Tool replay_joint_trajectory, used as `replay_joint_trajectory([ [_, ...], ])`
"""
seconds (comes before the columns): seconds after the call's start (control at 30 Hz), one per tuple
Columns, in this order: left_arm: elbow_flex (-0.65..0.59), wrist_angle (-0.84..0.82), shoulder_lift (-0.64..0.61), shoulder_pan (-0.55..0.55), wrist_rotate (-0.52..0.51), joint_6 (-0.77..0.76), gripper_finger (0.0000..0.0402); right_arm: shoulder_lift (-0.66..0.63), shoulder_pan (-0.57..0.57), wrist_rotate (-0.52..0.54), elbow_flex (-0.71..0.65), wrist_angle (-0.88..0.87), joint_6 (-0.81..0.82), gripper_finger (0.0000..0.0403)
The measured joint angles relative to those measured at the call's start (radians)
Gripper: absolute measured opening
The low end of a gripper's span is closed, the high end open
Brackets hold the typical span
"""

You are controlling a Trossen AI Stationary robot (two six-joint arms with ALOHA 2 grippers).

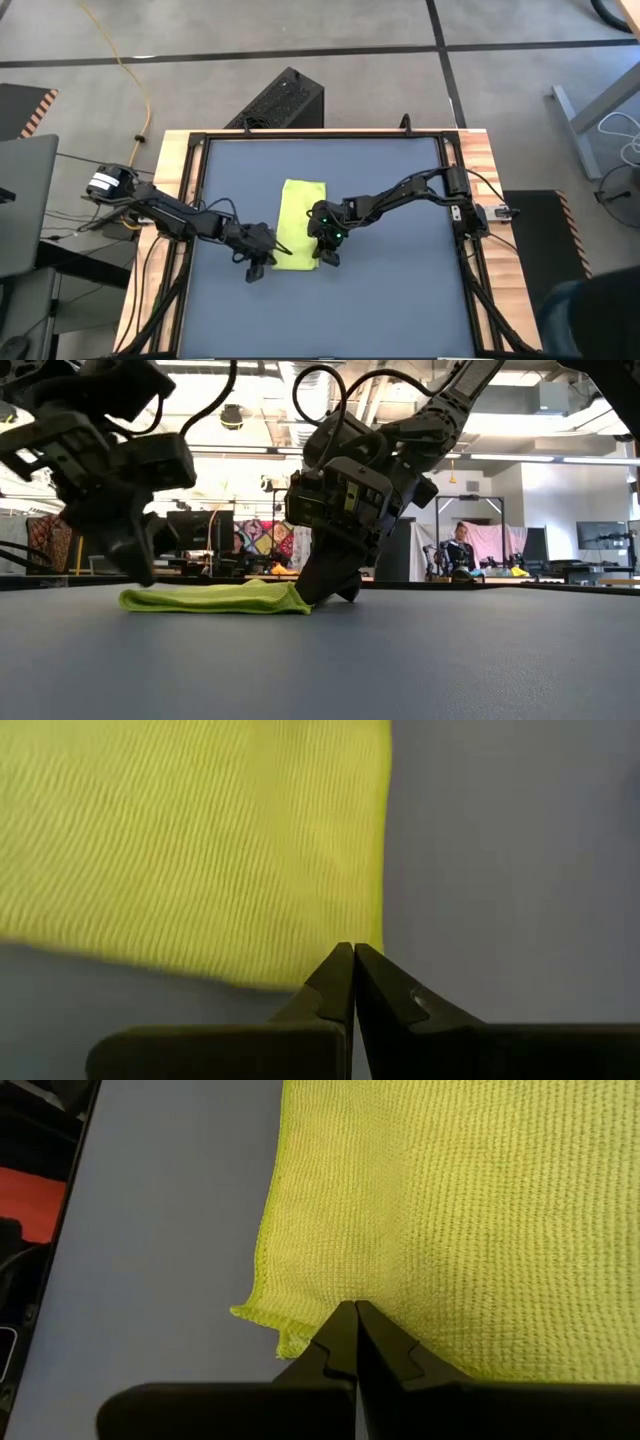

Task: Roll towel
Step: Roll the green microfiber towel

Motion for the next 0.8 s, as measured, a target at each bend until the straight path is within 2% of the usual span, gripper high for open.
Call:
replay_joint_trajectory([
  [0.23,0.0,-0.014,0.004,0.0,-0.01,0.021,0.0,0.0,0.0,0.0,0.0,0.013,0.019,0.0022],
  [0.4,0.0,-0.029,0.004,0.0,-0.02,0.02,0.0,-0.054,0.0,0.01,-0.003,-0.01,0.027,0.0022],
  [0.6,0.0,-0.044,0.004,0.0,-0.031,0.018,0.0,-0.119,0.009,0.083,-0.002,0.034,0.0,0.0022],
  [0.8,-0.001,0.064,0.004,0.0,-0.03,0.064,0.0,-0.103,0.033,0.082,-0.003,0.052,0.023,0.0022],
])
